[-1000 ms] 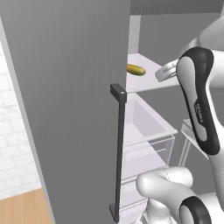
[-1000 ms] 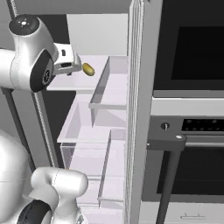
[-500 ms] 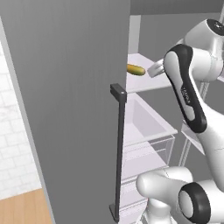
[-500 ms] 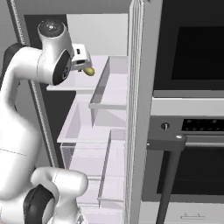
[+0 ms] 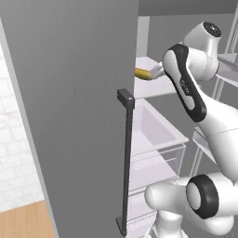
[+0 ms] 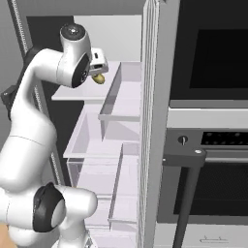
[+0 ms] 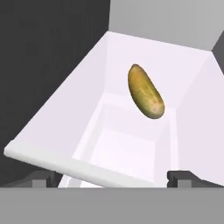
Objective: Place one cucumber and one chicken drumstick in each tupperware on the nearby counter, to pack two identical lunches.
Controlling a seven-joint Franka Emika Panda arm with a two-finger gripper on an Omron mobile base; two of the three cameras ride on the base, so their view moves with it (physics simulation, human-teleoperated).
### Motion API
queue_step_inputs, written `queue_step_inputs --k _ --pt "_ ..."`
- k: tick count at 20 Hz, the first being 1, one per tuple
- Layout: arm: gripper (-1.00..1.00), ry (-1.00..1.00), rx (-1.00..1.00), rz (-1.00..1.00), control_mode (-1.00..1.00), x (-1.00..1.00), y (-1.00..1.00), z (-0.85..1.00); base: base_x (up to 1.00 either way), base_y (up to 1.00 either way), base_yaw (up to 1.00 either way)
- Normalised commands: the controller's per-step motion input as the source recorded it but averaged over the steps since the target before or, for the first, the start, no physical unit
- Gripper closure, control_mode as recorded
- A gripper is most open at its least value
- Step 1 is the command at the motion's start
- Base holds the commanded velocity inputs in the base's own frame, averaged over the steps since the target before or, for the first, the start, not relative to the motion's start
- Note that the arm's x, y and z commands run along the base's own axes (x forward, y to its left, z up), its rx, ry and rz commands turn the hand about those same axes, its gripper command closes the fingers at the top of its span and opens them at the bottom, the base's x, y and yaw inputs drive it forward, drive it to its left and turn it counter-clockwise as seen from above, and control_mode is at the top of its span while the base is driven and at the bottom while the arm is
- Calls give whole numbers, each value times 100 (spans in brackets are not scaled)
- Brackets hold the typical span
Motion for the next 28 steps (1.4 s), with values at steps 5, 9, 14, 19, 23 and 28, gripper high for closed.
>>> queue_step_inputs --k 5,9,14,19,23,28 --pt "-100 0 0 0 -100 61 0 -25 0 0 0" --pt "-100 3 0 0 -100 70 0 -7 0 0 0" --pt "-100 5 0 0 -100 66 0 -3 0 0 0" --pt "-100 0 0 0 -100 61 0 -8 0 0 0" --pt "-100 0 -1 0 -100 54 0 -19 0 0 0" --pt "-100 1 -1 1 -100 17 2 -25 0 0 0"
